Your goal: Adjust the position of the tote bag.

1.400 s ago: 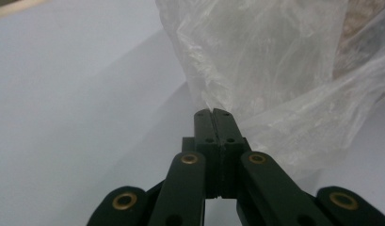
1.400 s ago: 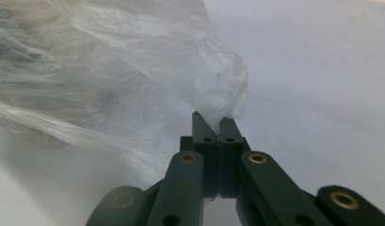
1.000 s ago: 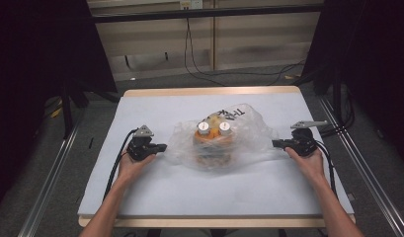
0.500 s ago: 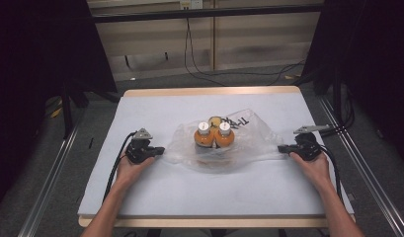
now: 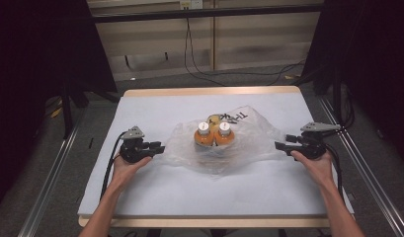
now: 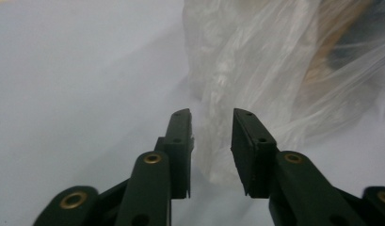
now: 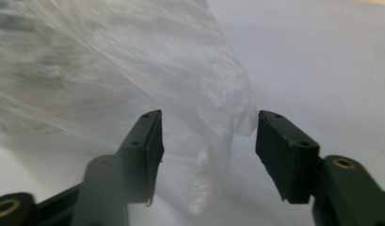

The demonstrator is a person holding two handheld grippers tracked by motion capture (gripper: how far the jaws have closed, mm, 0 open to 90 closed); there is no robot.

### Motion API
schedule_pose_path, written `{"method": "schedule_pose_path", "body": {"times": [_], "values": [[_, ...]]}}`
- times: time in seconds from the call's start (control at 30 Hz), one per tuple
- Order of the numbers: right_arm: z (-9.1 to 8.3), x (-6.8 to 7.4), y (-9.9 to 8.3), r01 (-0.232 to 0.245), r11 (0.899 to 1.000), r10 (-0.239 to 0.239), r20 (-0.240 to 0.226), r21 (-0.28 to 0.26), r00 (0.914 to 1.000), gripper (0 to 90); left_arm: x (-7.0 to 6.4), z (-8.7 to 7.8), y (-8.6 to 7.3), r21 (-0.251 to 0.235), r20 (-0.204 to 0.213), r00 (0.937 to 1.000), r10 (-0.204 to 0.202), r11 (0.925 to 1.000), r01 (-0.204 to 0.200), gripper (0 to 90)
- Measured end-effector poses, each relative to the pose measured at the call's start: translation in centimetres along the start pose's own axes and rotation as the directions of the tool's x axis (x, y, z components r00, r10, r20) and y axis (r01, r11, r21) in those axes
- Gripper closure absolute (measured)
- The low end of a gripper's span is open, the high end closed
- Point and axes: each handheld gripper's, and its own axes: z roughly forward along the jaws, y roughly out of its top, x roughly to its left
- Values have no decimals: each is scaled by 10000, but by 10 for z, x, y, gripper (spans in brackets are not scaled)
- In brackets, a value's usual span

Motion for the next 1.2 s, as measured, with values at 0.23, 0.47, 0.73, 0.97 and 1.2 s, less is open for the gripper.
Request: {"method": "schedule_pose_path", "body": {"times": [0.23,0.47,0.73,0.97,1.2], "values": [[-16,8,15,144,9943,-141,30,-1061,9999,305,-4,-12,10,-962,-37,9998,-214,9951,209,542],[-20,28,34,405,9840,-500,-508,-1737,9975,391,-22,-6,24,-1168,475,9985,262,9929,-205,639],[-6,52,52,829,9812,-1129,-1701,-1740,9789,726,-36,8,45,-1424,1175,9909,650,9887,-479,822],[17,69,76,1357,9772,-1722,-2358,-1630,9564,889,-51,30,68,-1447,1467,9836,1046,9860,-833,856],[44,82,87,1680,9775,-1970,-2673,-1277,9433,900,-54,46,73,-1515,1575,9826,987,9856,-747,871]]}}
